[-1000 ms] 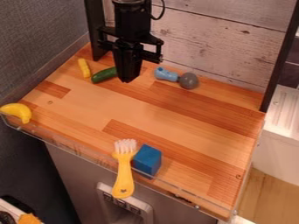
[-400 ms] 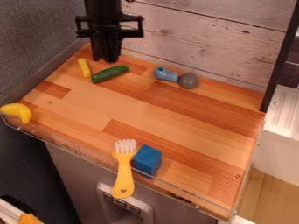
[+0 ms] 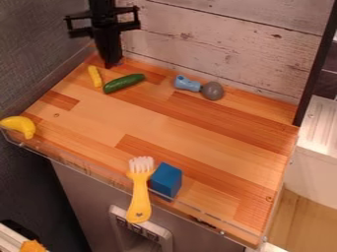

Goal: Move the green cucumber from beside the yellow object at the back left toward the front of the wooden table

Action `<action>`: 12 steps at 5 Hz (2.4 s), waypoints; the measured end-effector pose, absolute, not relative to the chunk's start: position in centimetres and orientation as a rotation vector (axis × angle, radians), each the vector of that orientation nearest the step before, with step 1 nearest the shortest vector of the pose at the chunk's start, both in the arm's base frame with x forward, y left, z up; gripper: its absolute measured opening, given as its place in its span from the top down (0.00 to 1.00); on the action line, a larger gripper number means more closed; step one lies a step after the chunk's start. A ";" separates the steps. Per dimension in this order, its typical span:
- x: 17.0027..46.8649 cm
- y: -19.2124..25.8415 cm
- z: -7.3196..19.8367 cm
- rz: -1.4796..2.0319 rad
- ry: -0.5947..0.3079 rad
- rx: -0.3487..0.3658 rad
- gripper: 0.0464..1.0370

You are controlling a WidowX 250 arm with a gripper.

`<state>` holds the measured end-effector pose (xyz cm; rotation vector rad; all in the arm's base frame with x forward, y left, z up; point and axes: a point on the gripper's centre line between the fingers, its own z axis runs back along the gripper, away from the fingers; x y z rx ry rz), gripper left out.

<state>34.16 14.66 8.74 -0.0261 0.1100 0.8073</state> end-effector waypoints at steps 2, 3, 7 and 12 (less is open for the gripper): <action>36.3 16.1 9.5 0.620 0.123 -0.036 0.97; 36.4 16.2 9.3 0.479 0.122 -0.040 0.94; 37.3 15.7 1.9 0.621 0.076 -0.039 0.04; 37.2 15.7 0.6 0.433 0.100 -0.028 0.83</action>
